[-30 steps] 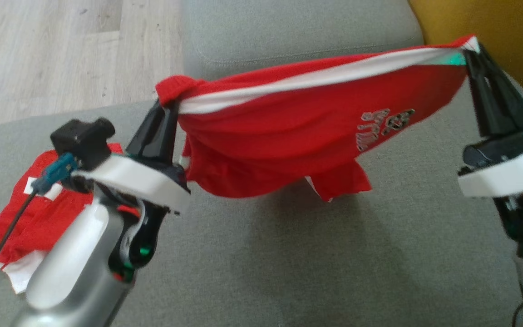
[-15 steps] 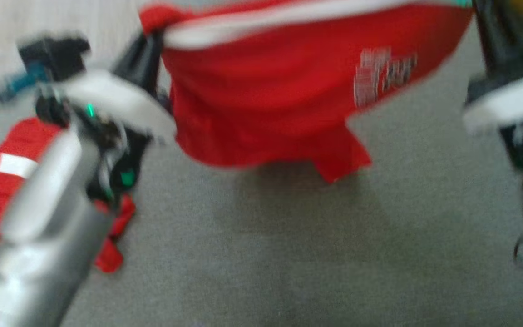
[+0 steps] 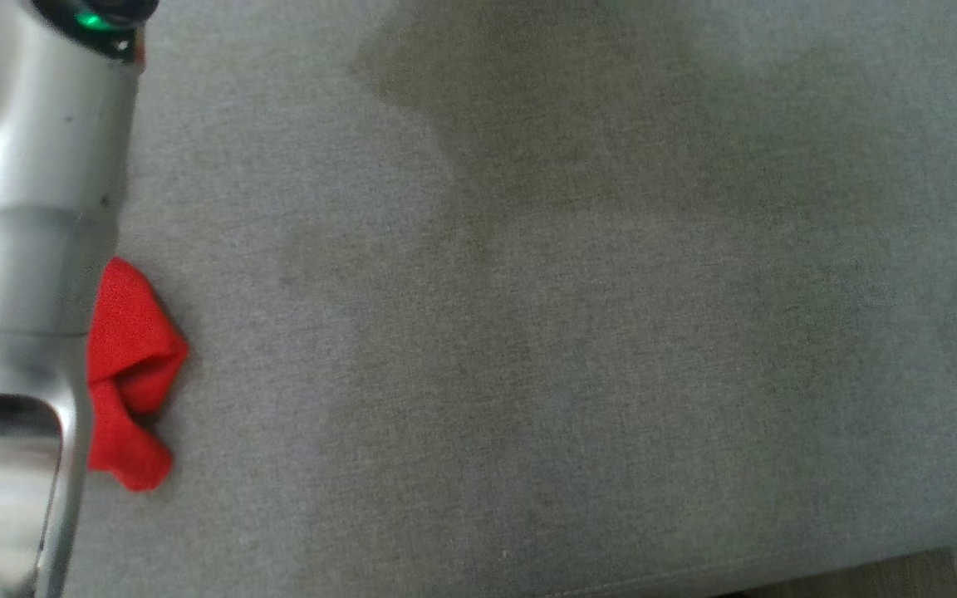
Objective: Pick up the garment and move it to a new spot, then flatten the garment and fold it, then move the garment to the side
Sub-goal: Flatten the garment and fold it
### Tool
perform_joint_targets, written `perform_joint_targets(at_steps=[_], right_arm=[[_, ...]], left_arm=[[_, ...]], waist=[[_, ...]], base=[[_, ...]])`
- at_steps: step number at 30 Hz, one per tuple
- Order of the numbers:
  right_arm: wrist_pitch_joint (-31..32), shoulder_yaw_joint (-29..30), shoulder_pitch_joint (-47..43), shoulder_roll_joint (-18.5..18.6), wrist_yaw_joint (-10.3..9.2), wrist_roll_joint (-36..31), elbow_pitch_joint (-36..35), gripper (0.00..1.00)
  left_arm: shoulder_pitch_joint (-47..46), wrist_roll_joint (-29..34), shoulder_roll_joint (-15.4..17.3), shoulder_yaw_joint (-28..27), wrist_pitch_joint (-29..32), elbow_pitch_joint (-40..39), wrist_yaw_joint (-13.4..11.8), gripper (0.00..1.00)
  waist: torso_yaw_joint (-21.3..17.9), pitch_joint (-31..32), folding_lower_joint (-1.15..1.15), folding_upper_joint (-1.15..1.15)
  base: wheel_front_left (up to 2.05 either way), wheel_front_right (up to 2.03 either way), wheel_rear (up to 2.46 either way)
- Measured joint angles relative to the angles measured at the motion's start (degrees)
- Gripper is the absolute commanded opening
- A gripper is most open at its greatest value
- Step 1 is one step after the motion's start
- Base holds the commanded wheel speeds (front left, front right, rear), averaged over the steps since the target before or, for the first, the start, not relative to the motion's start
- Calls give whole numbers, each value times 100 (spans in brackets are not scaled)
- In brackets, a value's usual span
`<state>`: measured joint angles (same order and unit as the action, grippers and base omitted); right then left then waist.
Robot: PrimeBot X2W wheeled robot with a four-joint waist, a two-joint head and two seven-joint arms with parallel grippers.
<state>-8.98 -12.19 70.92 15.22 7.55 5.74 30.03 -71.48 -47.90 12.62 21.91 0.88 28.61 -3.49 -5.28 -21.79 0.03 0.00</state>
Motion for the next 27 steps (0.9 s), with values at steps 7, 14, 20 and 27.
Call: perform_joint_targets(at_steps=[7, 14, 20, 27], right_arm=[[-283, -90, -154, -68, 0, -135, 1035, 0], [270, -1106, -1070, 89, 0, 368, 2101, 0], [1100, -2557, -1797, 771, 0, 1851, 1870, 0], [1762, -3600, -2605, 1662, 0, 3288, 906, 0]], left_arm=[[119, -66, -328, 82, -403, 814, 604, 0], [1338, -51, -360, 606, -397, 1365, 921, 0], [2481, -54, -304, 1061, -244, 1280, 1058, 0], [3495, -88, -133, 1384, -238, 715, 1055, 0]], waist=[[-39, -210, -2, 0], [82, -119, -2, 0], [209, 228, -4, 0], [254, 739, -4, 0]], base=[[0, 0, 0], [0, 0, 0], [0, 0, 0], [0, 0, 0]])
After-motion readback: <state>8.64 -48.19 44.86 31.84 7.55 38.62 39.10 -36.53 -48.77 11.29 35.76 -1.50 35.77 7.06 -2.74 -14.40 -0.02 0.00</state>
